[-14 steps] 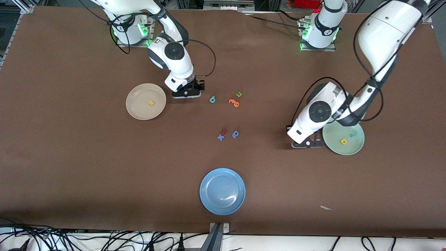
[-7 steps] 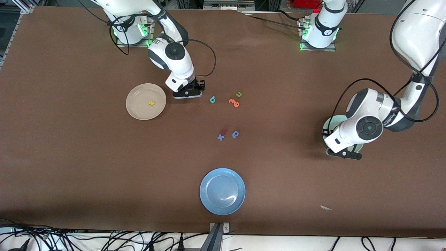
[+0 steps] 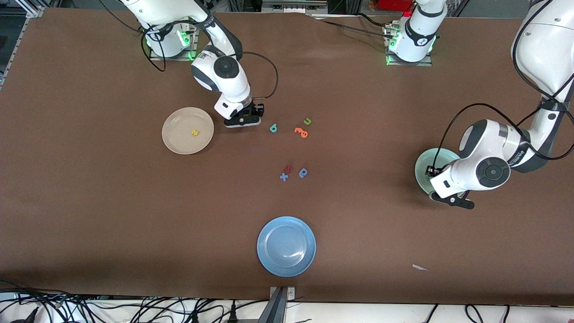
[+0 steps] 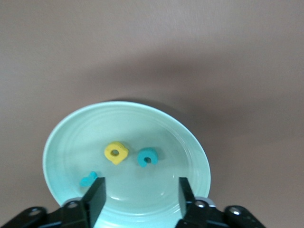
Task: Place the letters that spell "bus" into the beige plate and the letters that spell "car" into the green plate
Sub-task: 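Place the cyan c on the green plate while the right carries the yellow u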
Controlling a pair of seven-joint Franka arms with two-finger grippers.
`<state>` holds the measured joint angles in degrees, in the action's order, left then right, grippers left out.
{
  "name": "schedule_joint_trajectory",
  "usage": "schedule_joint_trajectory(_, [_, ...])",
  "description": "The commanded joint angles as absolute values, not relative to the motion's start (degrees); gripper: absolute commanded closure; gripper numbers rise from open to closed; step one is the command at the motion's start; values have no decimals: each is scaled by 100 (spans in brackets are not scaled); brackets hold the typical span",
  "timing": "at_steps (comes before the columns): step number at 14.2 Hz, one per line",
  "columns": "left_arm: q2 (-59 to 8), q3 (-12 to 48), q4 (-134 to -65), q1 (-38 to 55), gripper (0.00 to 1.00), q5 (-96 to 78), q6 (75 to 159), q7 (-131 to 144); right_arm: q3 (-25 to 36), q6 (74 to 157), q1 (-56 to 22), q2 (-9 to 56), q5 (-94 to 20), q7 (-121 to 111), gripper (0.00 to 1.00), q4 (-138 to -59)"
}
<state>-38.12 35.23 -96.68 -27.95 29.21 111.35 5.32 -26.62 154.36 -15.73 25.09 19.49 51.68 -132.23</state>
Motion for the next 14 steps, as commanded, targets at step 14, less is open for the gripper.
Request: schedule_joint_trajectory(14, [-2394, 1648, -9807, -1604, 0, 856, 10934, 11, -2681, 14539, -1065, 1505, 2040, 4495, 100, -13236])
